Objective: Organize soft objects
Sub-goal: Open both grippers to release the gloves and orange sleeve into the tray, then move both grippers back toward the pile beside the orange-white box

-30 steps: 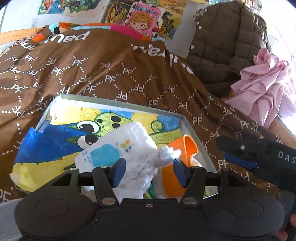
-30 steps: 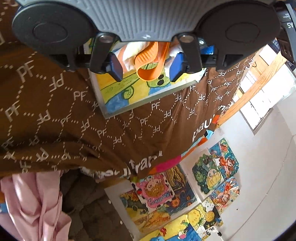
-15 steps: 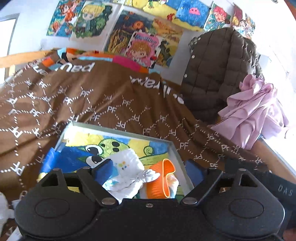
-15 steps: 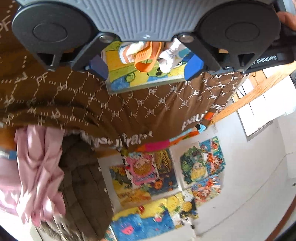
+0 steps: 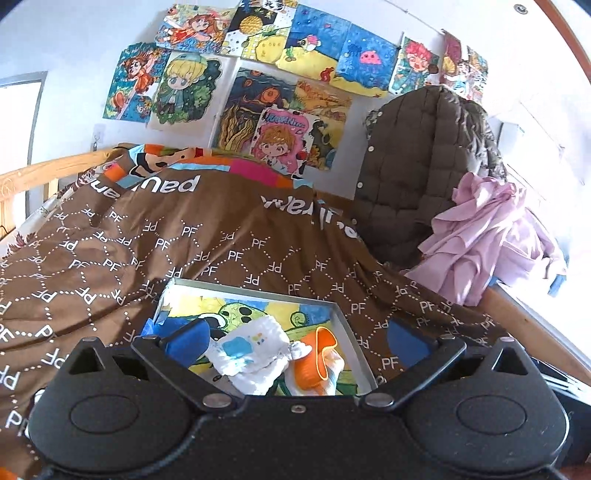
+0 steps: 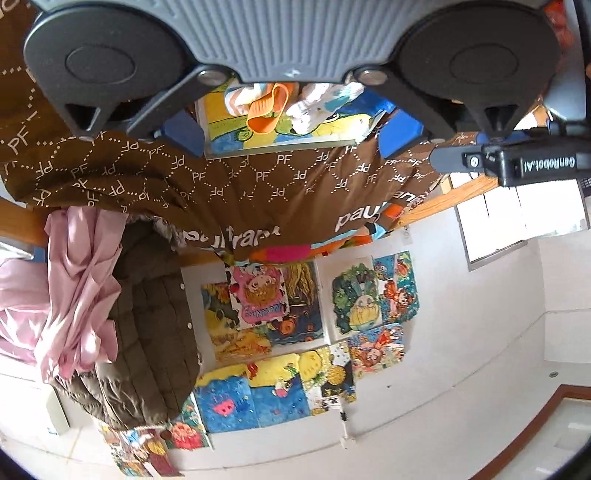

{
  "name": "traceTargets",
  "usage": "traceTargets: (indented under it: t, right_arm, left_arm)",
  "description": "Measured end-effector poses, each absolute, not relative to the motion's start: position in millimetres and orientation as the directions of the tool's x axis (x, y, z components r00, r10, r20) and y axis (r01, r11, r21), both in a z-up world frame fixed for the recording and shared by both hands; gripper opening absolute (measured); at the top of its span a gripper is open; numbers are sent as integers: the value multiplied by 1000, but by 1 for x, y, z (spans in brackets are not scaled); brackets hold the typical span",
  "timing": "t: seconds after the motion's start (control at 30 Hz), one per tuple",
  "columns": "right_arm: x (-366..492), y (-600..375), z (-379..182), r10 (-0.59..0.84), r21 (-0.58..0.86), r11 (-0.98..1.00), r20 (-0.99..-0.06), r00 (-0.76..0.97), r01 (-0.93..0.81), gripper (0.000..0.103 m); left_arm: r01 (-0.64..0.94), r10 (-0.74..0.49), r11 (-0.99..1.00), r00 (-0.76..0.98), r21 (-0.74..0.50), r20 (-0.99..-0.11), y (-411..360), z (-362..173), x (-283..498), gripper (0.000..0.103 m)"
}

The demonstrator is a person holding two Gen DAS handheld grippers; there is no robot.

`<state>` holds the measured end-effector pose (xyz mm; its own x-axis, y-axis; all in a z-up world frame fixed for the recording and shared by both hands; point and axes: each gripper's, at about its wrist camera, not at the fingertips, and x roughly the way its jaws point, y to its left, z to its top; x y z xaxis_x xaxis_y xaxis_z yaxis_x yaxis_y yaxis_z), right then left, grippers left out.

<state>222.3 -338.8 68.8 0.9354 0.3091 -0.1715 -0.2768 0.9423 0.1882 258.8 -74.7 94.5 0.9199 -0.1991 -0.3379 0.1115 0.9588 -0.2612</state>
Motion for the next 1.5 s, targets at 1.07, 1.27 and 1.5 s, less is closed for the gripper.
traceTargets:
  t: [1.07,1.27,1.5]
  right_arm:
    - [143,-253,9,406,-46,895,-330,852,-444,103]
    - [144,-225,-15,412,-155,842,-432,802,-517,103]
    - [146,-206,-33,406,-202,803,-503,763,-560,103]
  left_arm:
    - [60,-123,985,904,-162,-410,-11,40,153,102]
    - [58,-120,987,884,-149,-452,5,12,146,102]
    - [70,-126,989,868,-133,-480,17,-13,146,102]
